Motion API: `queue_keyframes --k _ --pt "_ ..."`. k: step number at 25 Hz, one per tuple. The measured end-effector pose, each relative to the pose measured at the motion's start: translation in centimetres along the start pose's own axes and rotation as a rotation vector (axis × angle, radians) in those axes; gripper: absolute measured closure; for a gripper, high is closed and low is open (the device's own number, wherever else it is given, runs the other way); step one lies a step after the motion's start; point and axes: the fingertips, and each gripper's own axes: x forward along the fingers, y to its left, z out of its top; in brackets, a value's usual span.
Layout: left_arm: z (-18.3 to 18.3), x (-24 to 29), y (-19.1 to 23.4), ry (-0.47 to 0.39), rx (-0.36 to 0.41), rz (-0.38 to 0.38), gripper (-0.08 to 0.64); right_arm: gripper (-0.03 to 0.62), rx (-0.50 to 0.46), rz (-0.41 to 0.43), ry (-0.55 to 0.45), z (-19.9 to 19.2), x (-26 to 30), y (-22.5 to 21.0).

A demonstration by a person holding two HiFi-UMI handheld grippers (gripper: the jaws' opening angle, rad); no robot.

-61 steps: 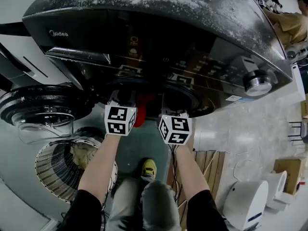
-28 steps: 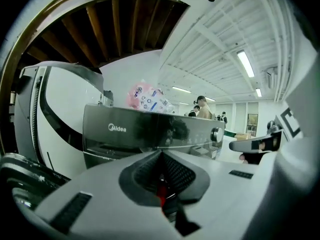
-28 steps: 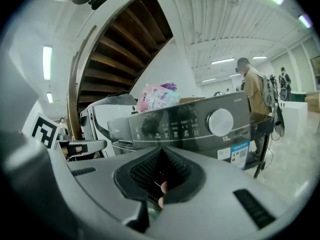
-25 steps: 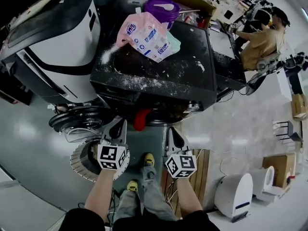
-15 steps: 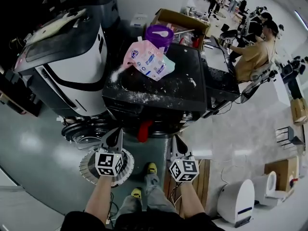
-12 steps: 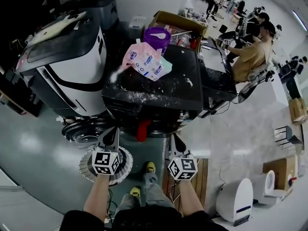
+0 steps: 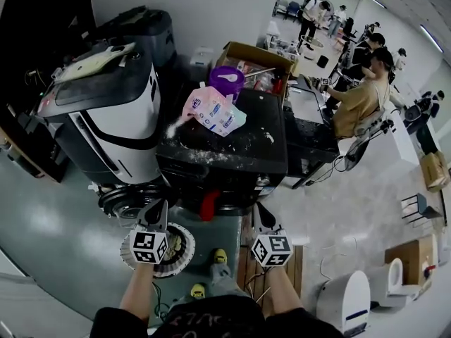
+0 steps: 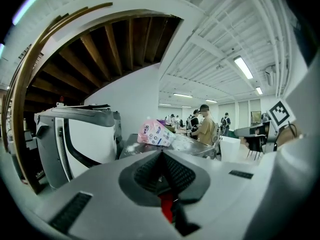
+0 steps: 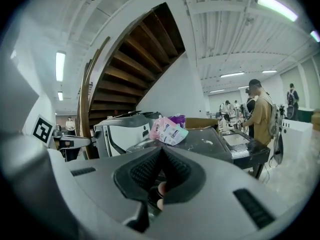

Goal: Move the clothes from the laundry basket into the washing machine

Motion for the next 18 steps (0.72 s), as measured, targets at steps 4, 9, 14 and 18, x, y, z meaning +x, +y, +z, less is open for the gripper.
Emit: queue_keyframes --k 4,9,14,18 --pt "2.2 -1.3 0.8 -0.032 0.017 0.025 0.549 0.589 -0.004 -0.003 -0.014 1.1 -0.6 0.7" --pt "4.3 -3.3 1.3 -0.065 0.022 0.048 0.549 0.589 0.024 -0.001 -0.032 2.0 -1.5 1.5" --pt "5.5 -5.6 1.4 -0.099 0.017 0.070 0.549 0.589 0.035 -0.018 -0.040 2.3 -2.9 1.5" --pt "6.0 -6.7 1.9 -0.116 0.023 0.083 0.549 0.589 0.006 -0.028 -0.044 2.9 -3.7 1.8"
